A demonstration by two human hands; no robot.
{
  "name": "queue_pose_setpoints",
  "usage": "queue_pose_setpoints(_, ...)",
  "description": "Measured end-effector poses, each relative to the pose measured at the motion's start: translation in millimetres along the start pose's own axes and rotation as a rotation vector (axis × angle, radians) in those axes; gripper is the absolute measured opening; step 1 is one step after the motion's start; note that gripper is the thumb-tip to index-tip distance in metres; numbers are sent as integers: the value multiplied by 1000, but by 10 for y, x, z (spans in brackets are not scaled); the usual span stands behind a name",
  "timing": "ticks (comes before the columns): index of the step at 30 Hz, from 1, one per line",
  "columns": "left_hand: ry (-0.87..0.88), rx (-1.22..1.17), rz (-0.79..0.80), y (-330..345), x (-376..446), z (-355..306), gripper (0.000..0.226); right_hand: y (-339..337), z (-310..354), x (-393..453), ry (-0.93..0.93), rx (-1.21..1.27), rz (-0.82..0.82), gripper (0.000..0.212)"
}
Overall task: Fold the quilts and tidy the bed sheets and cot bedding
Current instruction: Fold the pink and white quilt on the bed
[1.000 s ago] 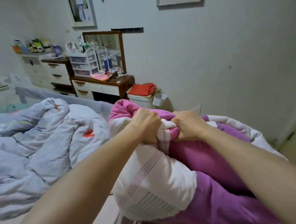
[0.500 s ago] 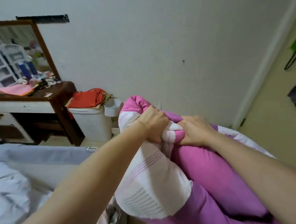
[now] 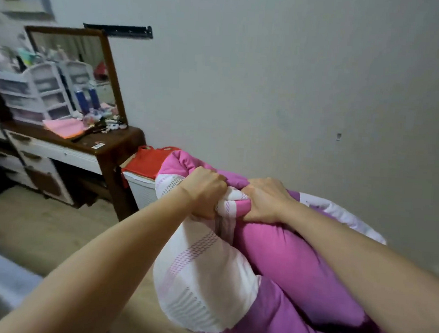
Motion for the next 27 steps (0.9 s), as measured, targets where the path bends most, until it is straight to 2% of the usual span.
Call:
queue_pose_setpoints(2, -99, 16, 75, 191, 189, 342, 25, 14, -138, 522, -103, -9, -14, 40)
queue_pose_setpoints(6, -315, 67, 127, 368, 342, 1113, 26, -114, -200, 1563, -357, -1, -104, 57)
queue_pose_setpoints(10, -459, 198, 194, 544, 346, 1850, 25, -246, -28, 2481, -548, -36, -177, 51)
queue_pose_setpoints(12, -541, 178, 222, 627, 284, 2184, 26, -311, 109, 2868, -633, -25, -218, 47)
queue_pose_setpoints(19, -757, 228, 315, 1137, -78, 3893, 24, -550, 1002, 4717, -857, 9, -328, 36)
queue_pose_setpoints(27, -904, 272, 429, 1626, -545, 5583, 26, -869, 2027, 6380, -1023, 98, -379, 33)
Point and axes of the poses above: each hand's wrist, its own x-axis towards the middle knuckle, its own y-axis out of the palm, z = x × y, the point moved 6 cm from there along x, towards the middle knuckle, and after that the axes turned 13 degrees about -y, right-handed, at the moved point
